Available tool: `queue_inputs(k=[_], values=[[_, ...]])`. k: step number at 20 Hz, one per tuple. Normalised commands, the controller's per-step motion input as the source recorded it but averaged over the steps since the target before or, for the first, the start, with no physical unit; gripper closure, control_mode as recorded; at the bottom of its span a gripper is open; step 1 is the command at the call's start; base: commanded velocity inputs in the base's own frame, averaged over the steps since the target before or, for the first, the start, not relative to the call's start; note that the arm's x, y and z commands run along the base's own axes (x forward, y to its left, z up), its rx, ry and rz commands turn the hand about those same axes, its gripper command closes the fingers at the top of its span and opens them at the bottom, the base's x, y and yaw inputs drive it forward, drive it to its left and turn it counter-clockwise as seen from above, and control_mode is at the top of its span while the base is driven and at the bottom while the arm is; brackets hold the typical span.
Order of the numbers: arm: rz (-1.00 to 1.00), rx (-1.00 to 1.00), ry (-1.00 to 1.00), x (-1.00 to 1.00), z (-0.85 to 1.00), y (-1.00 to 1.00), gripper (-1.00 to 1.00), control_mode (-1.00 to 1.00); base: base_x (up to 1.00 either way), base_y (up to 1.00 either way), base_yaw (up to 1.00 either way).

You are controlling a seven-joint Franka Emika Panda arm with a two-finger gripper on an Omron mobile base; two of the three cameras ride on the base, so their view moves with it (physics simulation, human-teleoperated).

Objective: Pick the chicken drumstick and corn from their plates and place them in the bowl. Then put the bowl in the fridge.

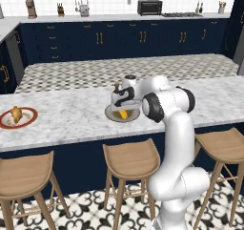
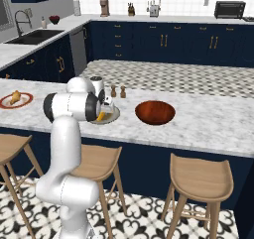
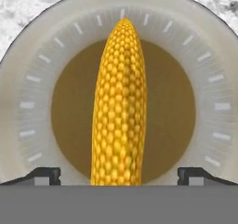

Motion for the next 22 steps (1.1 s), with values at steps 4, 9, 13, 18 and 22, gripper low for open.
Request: queue_inputs(k=[4,9,13,18,22], values=[[0.0,0.0,0.0,0.09,-0.36,0.0,-1.0,-1.0,0.0,0.0,0.0],[0.0,0.0,0.0,0.01,-0.3,0.0,1.0,-1.0,0.0,0.0,0.0],[0.0,0.0,0.02,-0.1,-0.05,0.0,1.0,-1.0,0.0,0.0,0.0],[-0.09,-0.04,0.0,-0.5,0.31,0.01,1.0,-1.0,0.0,0.0,0.0],[-0.14,-0.12,-0.02,-0.58,0.92,-0.19,1.0,-1.0,0.0,0.0,0.0]])
